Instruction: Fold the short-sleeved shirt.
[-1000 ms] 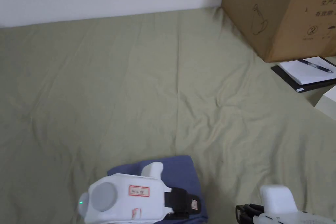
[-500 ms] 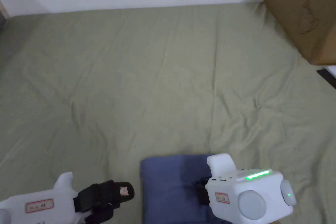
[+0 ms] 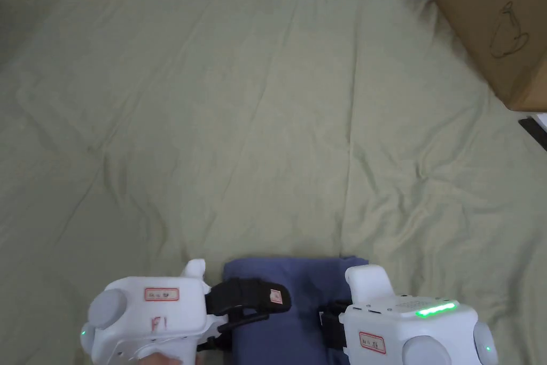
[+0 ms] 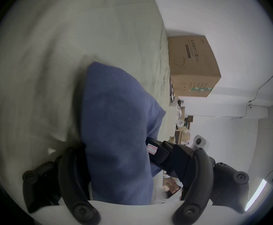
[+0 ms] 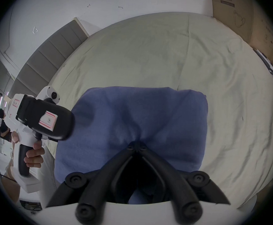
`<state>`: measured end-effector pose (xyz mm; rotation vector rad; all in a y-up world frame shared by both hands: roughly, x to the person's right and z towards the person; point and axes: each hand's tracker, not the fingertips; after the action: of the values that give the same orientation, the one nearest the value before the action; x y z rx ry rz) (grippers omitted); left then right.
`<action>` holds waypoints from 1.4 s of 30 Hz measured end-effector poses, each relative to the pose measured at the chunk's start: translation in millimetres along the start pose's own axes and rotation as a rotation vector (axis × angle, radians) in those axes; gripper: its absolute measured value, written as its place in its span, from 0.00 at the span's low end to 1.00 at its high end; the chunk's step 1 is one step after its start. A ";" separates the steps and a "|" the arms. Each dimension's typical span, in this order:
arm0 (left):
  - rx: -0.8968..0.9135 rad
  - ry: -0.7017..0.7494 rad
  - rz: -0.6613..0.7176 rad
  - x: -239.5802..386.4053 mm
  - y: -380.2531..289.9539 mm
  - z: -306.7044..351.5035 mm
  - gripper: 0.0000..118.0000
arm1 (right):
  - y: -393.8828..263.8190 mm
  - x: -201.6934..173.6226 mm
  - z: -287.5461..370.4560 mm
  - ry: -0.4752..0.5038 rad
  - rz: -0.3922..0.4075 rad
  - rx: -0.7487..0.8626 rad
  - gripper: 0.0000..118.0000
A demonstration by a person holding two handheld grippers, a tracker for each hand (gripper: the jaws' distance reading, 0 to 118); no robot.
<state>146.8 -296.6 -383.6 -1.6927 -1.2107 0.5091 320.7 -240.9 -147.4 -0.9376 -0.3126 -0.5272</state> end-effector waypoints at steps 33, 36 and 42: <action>0.019 1.683 -0.477 -65.9 146.8 320.4 0.43 | 16.6 -99.3 135.4 -0.300 0.010 0.614 0.00; 0.057 1.853 -0.550 -71.8 140.7 311.7 0.71 | 19.0 -95.4 132.7 -0.286 0.008 0.595 0.00; 0.146 1.575 -0.501 -10.9 116.1 336.2 0.77 | 14.6 -90.2 127.2 -0.264 0.026 0.554 0.00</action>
<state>-58.2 -158.2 -639.5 -1.0282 -0.3058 -0.9118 250.2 -102.3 -128.7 -0.4681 -0.6469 -0.2659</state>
